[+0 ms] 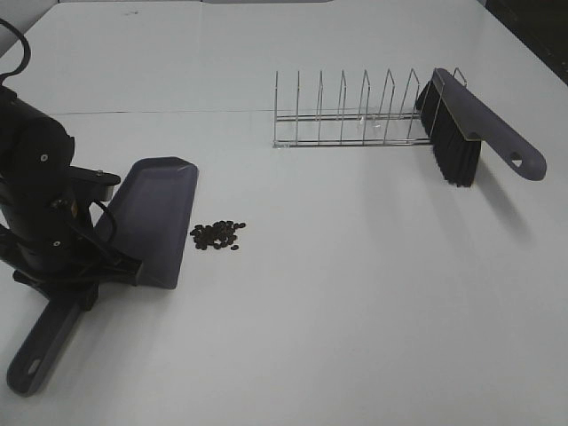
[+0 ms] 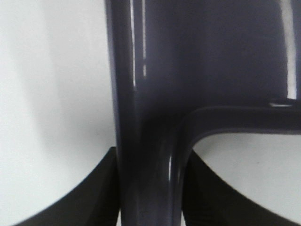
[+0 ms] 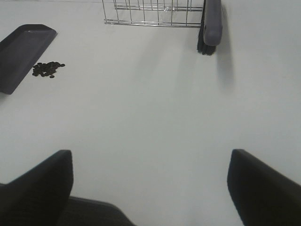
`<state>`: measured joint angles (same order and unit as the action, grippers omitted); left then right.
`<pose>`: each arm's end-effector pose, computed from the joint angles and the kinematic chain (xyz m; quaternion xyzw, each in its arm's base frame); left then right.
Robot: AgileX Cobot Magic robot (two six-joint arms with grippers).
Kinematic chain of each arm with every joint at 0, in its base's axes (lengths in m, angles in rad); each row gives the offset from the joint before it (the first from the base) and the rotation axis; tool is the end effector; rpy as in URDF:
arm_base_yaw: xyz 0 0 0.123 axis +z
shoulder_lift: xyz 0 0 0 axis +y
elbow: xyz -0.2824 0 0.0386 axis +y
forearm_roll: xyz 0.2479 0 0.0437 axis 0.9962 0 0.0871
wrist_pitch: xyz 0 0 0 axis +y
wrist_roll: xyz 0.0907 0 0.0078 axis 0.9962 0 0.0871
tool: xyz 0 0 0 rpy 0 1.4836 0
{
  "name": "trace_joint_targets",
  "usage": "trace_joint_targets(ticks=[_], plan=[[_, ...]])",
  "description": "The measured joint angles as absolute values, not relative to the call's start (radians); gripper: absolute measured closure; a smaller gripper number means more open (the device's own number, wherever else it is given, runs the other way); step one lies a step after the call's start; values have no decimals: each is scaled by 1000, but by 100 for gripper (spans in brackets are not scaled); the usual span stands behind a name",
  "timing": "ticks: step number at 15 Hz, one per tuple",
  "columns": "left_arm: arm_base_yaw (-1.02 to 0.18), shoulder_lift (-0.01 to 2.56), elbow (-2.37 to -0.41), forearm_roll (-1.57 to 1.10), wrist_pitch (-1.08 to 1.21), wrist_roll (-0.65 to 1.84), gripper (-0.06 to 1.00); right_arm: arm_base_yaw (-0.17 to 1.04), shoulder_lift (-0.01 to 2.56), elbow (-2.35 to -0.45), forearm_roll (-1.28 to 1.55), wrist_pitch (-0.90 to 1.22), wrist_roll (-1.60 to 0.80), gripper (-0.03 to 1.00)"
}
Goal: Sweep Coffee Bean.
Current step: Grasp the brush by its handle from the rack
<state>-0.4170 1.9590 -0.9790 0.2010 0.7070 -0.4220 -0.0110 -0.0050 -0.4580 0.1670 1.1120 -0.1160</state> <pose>0.2929 -0.1168 0.0980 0.0747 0.9950 0.0644 0.0129 -0.0038 0.0136 0.2624 -0.0496 0.8710 0.0526 0.4860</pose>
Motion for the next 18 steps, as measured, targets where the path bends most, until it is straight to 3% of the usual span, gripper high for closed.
trace_joint_targets(ticks=[7, 18], plan=[[-251, 1956, -980, 253, 732, -241, 63, -11, 198, -595, 90, 1123, 75, 22], [-250, 1956, -980, 250, 721, -197, 63, -11, 1218, -1229, 56, 1220, -15, 22]])
